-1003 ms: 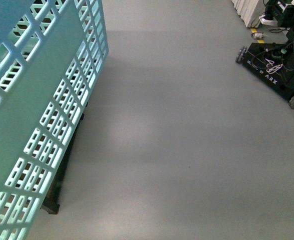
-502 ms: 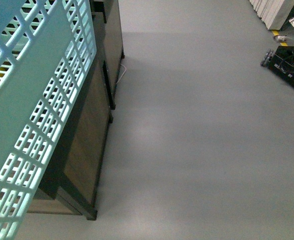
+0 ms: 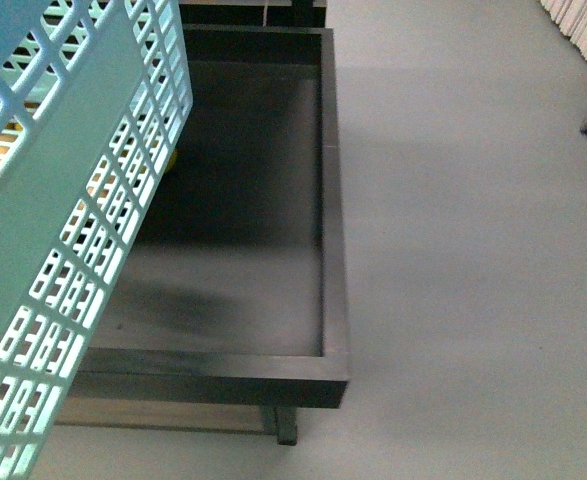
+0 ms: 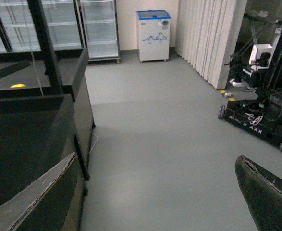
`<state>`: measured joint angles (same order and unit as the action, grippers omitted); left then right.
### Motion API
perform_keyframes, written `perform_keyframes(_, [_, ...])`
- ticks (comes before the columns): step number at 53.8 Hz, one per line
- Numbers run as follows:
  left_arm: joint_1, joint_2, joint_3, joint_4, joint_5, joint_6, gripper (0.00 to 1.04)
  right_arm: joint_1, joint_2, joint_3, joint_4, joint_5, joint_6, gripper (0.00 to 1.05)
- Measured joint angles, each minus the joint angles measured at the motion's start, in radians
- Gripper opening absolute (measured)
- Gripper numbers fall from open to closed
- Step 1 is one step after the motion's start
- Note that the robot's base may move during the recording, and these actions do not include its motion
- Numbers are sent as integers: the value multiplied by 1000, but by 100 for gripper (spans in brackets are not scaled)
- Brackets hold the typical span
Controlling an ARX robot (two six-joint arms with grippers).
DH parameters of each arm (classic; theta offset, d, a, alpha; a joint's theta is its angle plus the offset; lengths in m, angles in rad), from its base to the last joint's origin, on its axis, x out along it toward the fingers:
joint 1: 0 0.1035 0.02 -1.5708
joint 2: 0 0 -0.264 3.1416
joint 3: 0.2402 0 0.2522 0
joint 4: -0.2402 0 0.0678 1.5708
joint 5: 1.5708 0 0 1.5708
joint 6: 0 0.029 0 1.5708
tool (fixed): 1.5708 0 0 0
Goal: Pick mango and avocado into basket
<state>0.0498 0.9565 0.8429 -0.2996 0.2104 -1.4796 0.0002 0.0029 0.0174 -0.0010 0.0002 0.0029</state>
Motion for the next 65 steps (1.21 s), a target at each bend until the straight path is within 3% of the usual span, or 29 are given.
perform_keyframes(65, [0, -1, 0, -1, 0, 0, 4, 0, 0, 0, 0, -1, 0, 96])
